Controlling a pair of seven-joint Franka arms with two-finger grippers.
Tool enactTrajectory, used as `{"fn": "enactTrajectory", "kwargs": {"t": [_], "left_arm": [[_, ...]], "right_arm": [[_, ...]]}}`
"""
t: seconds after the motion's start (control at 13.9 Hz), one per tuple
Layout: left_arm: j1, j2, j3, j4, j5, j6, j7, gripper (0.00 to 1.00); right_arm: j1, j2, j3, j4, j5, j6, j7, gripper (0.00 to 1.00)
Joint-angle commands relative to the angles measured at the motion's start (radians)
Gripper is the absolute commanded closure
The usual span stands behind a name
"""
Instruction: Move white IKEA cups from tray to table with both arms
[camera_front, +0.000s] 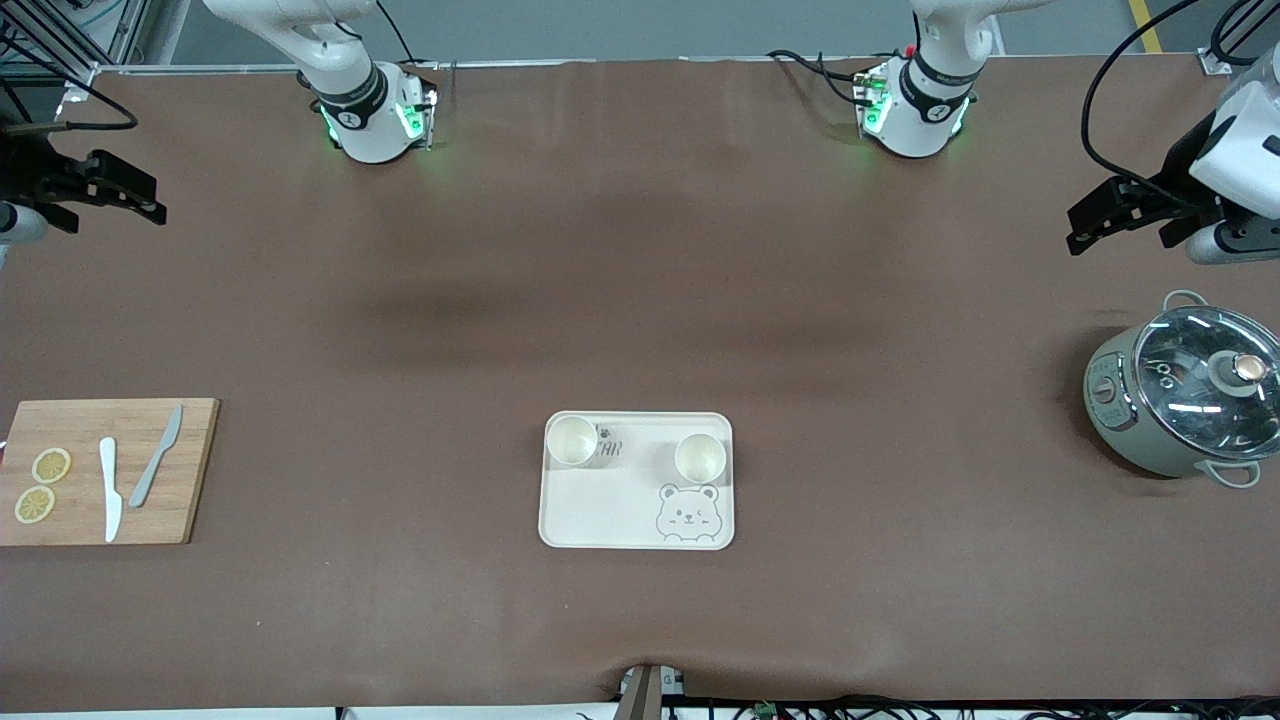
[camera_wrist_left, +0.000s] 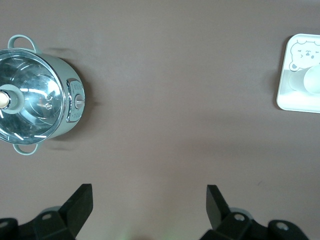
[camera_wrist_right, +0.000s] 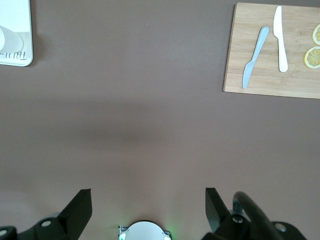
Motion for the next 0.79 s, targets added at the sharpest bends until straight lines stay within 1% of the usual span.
{"fn": "enactTrajectory", "kwargs": {"t": [0.0,0.72], "left_arm": [[0.005,0.012,-0.004,0.025,-0.006,-0.017,0.013,0.0],[0.006,0.02,-0.004,0.039,-0.006,-0.017,0.011,0.0]], "right_arm": [[-0.002,0.013,0.0,0.029,-0.017,-0.019,0.001,0.0],[0.0,0.013,0.0,0.05,-0.006,-0.014,0.03,0.0]]}}
